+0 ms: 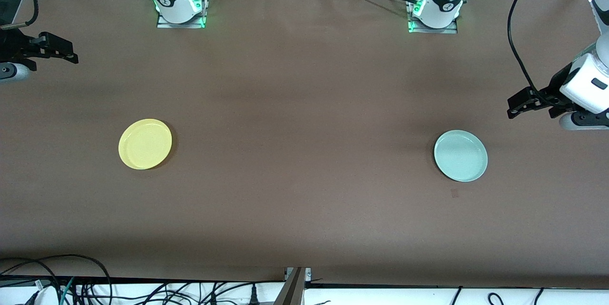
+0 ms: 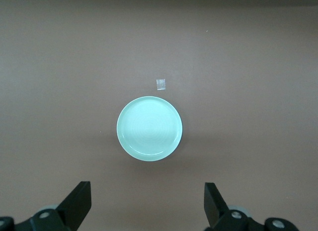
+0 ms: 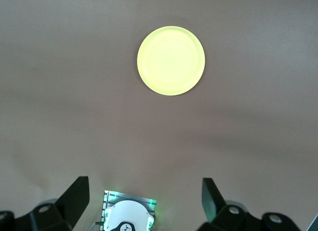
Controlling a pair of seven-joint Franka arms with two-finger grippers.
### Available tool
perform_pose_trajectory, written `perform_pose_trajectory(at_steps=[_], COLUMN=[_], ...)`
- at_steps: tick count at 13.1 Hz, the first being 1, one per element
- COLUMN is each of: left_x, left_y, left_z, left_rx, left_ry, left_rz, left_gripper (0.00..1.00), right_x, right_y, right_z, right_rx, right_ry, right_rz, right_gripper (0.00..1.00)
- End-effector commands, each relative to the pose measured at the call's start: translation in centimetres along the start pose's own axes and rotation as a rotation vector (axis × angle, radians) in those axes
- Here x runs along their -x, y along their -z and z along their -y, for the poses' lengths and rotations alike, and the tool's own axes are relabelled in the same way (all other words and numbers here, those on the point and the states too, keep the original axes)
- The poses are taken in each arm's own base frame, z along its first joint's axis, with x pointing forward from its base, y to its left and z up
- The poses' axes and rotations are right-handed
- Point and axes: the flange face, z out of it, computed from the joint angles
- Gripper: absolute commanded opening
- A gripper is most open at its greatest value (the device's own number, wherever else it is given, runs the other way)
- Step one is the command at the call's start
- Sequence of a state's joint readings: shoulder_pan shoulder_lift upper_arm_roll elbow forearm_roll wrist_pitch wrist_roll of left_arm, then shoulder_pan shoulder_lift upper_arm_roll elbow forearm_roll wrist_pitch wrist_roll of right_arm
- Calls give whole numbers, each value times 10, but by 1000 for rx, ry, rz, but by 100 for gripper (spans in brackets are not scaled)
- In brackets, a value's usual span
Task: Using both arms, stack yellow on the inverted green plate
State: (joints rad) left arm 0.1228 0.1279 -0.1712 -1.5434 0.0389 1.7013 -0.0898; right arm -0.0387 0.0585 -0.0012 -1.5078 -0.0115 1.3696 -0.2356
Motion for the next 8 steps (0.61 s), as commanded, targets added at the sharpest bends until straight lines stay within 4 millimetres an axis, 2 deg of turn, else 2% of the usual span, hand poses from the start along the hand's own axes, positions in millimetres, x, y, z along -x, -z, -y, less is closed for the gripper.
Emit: perform_pose_trajectory(at_steps=[1, 4, 6, 8], left_x=[6, 10, 8, 6], left_y=[6, -6, -46, -65], left_z=[-11, -2, 5, 16], left_rx=[-22, -28, -31, -49], left_ry=[-33, -27, -24, -18], left_rz=[0, 73, 201, 248], left_gripper=[100, 100, 100, 100], right_x=[-1, -1, -1, -1], right_y=[5, 5, 5, 5], right_z=[0, -2, -2, -2], right_rx=[14, 13, 12, 13], right_ry=[-10, -13, -12, -13], right_rz=[-8, -7, -7, -7], right_gripper=[100, 100, 100, 100])
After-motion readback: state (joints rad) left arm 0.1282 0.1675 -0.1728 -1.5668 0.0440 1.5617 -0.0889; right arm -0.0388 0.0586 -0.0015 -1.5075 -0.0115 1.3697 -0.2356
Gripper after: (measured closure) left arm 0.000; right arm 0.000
